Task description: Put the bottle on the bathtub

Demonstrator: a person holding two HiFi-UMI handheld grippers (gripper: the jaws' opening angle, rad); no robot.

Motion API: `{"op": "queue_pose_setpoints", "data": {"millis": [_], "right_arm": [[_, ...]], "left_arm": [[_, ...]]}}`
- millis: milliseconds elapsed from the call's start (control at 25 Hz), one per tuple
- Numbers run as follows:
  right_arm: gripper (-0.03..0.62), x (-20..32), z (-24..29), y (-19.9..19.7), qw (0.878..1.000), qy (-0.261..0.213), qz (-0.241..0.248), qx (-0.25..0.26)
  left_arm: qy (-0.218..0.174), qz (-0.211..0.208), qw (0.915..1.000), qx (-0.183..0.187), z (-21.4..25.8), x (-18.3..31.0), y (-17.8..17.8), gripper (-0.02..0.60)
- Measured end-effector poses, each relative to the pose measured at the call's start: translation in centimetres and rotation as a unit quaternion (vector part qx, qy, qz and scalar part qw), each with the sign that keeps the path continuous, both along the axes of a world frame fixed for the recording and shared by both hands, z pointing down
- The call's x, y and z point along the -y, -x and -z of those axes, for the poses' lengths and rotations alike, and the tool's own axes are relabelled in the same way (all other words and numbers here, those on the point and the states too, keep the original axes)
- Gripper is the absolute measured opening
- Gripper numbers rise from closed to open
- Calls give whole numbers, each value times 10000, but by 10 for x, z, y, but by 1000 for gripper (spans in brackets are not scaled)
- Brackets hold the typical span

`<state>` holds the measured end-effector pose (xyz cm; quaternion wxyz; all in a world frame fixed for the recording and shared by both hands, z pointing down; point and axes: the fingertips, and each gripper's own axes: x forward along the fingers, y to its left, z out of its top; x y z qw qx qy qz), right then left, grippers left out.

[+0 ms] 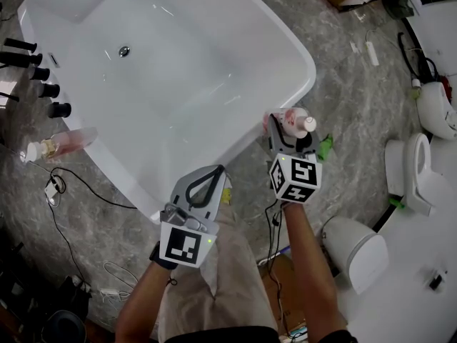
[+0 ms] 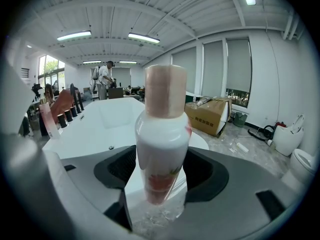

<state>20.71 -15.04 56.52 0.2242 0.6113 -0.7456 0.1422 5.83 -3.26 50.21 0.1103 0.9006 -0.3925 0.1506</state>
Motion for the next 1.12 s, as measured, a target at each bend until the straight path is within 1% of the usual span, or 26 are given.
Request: {"op": "queue_pose_setpoints", "data": {"millis": [1120], "right_arm": [[288,-20,-8,-3,9999,103,27,-19]], "left_arm": [[87,45,10000,-14,-6,-2,3,17]]}}
